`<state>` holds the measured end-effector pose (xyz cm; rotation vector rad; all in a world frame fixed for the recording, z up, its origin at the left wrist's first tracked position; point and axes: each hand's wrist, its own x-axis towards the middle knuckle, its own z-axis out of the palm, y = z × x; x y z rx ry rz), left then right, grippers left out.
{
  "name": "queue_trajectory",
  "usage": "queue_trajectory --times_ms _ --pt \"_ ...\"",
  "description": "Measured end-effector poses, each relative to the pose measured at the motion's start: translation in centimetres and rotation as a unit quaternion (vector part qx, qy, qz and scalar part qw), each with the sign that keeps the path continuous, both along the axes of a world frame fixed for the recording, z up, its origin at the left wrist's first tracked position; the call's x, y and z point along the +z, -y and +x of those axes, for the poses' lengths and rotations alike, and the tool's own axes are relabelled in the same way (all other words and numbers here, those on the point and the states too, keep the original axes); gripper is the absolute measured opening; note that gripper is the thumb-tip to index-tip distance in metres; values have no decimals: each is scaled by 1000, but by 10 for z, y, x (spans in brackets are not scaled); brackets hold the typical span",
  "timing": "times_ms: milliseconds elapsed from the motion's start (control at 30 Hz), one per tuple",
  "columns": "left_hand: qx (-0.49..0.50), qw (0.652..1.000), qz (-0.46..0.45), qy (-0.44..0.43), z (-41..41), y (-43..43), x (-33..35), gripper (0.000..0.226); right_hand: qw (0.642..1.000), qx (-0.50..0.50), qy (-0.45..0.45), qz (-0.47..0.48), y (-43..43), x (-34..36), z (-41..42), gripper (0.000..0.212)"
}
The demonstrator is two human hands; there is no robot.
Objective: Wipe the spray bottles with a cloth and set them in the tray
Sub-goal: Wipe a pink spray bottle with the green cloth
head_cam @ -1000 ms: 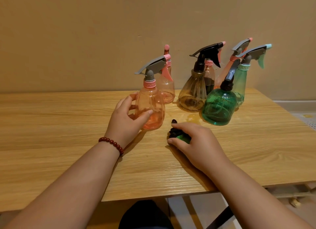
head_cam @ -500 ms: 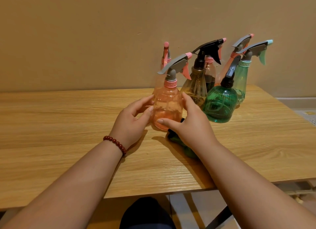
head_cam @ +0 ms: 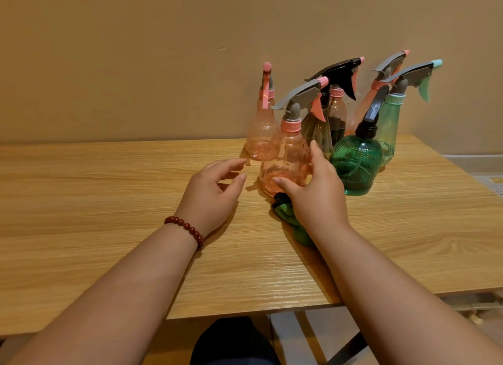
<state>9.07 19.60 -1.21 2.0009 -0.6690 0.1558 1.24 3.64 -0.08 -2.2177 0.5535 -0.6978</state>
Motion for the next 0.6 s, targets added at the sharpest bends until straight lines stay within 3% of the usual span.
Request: queue_trajectory --times_ms 233,600 --pt "34 999 -1 6 2 0 3 29 999 -4 20 26 5 -1 -1 74" --pt "21 994 97 -38 63 35 12 70 999 -1 27 37 13 -6 6 76"
